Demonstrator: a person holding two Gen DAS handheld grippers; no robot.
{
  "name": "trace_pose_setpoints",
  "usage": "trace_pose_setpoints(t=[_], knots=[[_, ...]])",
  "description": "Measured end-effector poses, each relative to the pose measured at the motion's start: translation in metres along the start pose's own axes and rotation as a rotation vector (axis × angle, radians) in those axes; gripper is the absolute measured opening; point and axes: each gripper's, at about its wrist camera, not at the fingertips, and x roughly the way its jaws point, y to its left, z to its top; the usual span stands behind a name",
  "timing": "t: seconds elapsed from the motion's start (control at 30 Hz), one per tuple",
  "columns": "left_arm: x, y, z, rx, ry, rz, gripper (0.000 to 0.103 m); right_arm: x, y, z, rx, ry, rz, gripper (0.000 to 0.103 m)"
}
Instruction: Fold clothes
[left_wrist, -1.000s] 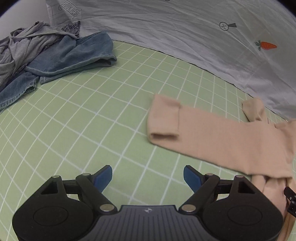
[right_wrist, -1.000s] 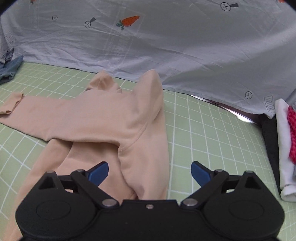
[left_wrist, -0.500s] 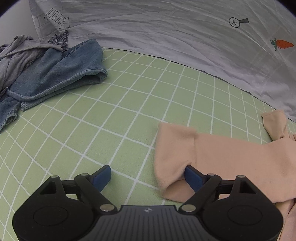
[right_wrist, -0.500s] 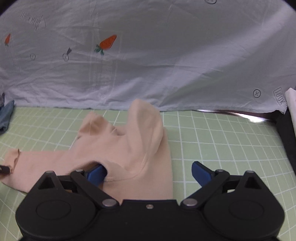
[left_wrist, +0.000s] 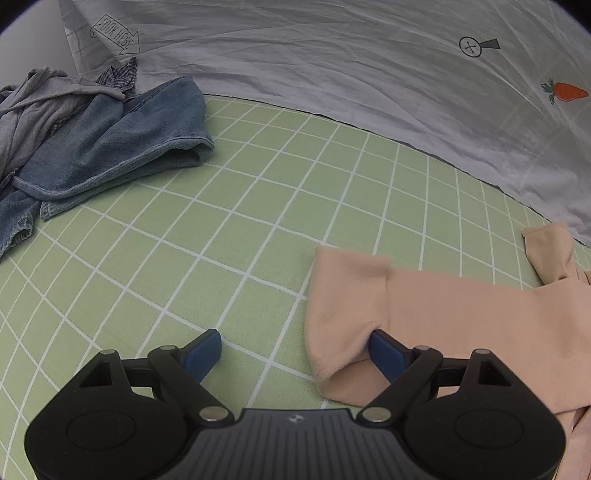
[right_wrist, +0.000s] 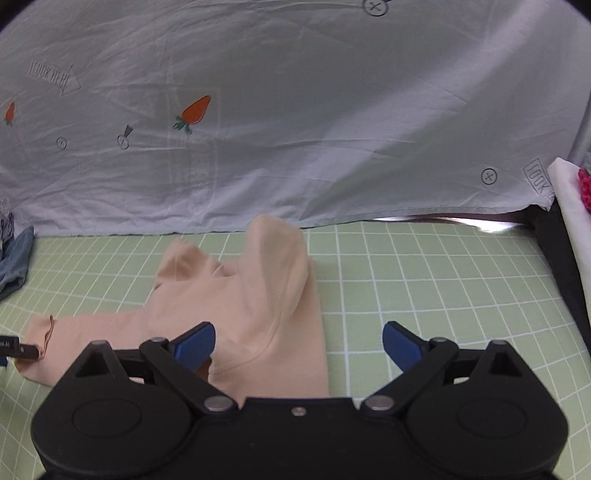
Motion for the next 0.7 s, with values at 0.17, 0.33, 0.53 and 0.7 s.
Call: trace_pose_setpoints(t=[0.17, 0.33, 0.53, 0.7], knots=[[0.002, 0.0, 0.002, 0.003, -0.002, 0.001, 0.088, 0.021, -0.014, 0.014, 0.085, -0.002, -0.009, 0.098], [0.005, -0.001, 0.006, -0.001, -0.007, 0.003, 0.088, 0.07, -0.022, 0.026, 0.177, 0.055, 0.036, 0.07], [0.011, -0.004, 0.01, 0.005, -0.018, 0.009, 0.089, 0.121, -0.018, 0.042, 0.185, 0.112, 0.123, 0.062], [0.012, -0.005, 0.01, 0.014, -0.032, 0.013, 0.089, 0.144, -0.003, 0.052, 0.061, 0.137, 0.153, 0.004]])
